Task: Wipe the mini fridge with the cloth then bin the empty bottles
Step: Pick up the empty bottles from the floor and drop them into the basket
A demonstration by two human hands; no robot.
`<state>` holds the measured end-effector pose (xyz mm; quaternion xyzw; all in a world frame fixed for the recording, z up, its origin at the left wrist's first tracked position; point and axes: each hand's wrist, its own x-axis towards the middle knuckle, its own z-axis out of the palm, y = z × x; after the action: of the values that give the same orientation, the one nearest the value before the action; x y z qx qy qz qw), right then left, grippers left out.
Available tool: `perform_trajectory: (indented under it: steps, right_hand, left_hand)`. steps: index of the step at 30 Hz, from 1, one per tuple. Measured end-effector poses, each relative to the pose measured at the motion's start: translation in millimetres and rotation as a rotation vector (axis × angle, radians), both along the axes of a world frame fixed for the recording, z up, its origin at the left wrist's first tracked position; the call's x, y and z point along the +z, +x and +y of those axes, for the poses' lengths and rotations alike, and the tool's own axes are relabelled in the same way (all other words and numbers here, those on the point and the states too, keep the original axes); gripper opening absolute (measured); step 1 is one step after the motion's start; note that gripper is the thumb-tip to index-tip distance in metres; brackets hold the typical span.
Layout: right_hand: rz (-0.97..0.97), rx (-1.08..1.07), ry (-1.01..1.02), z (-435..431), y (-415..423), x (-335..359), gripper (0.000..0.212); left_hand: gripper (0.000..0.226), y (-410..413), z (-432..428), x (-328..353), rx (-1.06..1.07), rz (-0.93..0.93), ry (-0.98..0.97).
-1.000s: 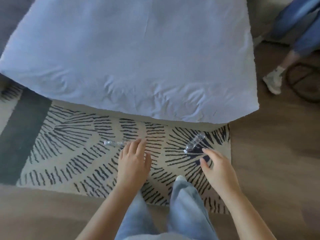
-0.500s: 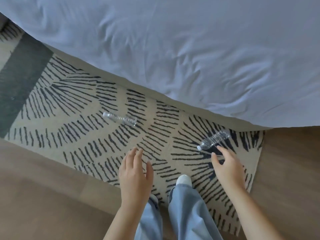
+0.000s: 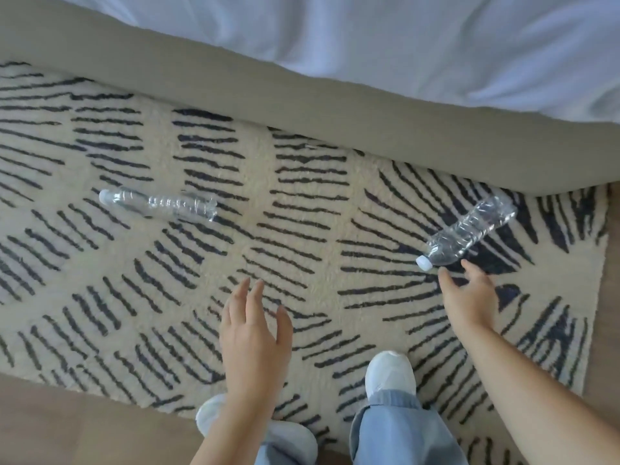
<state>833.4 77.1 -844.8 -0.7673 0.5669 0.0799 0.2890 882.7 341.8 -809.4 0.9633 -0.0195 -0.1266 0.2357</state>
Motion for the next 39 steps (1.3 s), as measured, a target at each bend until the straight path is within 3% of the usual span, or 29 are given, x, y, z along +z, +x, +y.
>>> perform_trajectory:
  steps: [10,24,29,39]
  right_hand:
    - [-0.116,-0.381,-0.003,-15,21,-123,0.071]
    - [-0.322,-0.526,-0.055,-29,47,-164,0.080]
    - [-0.476,-0.399,0.076,22,58,-159,0.082]
    - [-0.633,0.082,0.365,153,85,-155,0.079]
  left_hand:
    - [0.046,7,-4,-122,0.085,0.065,-0.004]
    - [0.048,30,-16,-165,0.178,0.105,-0.015]
    - [0.053,41,-17,-167,0.294,0.126,-0.050]
    - [0.077,71,8,-177,0.742,0.223,-0.176]
